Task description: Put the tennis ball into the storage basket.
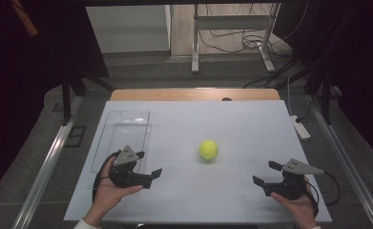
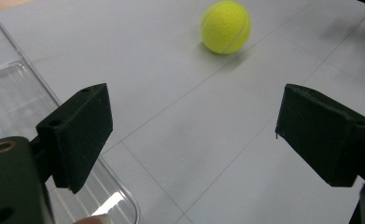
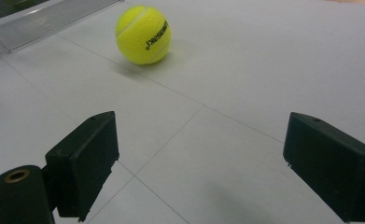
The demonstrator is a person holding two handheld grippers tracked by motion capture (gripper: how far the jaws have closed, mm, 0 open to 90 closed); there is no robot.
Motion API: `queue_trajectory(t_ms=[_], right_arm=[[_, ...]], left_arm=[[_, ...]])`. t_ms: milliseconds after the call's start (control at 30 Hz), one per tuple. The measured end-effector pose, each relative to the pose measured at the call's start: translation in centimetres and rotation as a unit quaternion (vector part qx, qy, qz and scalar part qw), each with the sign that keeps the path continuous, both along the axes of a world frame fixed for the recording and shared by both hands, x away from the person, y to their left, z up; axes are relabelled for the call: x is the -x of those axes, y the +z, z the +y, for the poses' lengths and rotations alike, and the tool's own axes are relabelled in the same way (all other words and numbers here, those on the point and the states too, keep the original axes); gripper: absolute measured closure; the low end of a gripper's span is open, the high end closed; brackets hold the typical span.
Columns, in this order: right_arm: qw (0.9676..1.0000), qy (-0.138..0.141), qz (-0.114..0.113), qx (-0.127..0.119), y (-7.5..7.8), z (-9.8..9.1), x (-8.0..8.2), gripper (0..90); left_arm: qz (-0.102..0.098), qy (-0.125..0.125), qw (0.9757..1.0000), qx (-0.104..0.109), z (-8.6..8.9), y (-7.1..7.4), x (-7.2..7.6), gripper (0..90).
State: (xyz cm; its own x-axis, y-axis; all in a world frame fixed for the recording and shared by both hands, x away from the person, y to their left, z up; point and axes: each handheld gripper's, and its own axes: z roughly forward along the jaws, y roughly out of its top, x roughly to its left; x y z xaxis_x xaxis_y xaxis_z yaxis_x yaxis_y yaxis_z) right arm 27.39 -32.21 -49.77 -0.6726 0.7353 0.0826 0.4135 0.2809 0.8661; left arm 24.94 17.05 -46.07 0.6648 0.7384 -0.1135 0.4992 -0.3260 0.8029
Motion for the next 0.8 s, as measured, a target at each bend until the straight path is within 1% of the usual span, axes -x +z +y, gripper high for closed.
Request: queue_trajectory(t_ms=[167,300,400,800], right_arm=[[1.0,0.0,0.0,0.0,-0.02,-0.01,0.0,10.6],[1.0,0.0,0.0,0.001,-0.02,-0.02,0.02,10.6],[1.0,0.0,0.0,0.001,-0.02,-0.02,0.01,10.6],[1.0,-0.001,0.002,0.004,-0.09,0.01,-0.04,10.6]], left_arm=[[0.004,-0.009,1.0,-0.003,-0.37,0.06,-0.27,11.2],[0.006,-0.011,0.9999,-0.008,-0.5,0.1,-0.41,11.0],[0.007,-0.012,0.9999,-0.007,-0.5,0.17,-0.51,10.7],[0.004,-0.013,0.9999,-0.009,-0.66,0.57,-0.86,10.5]])
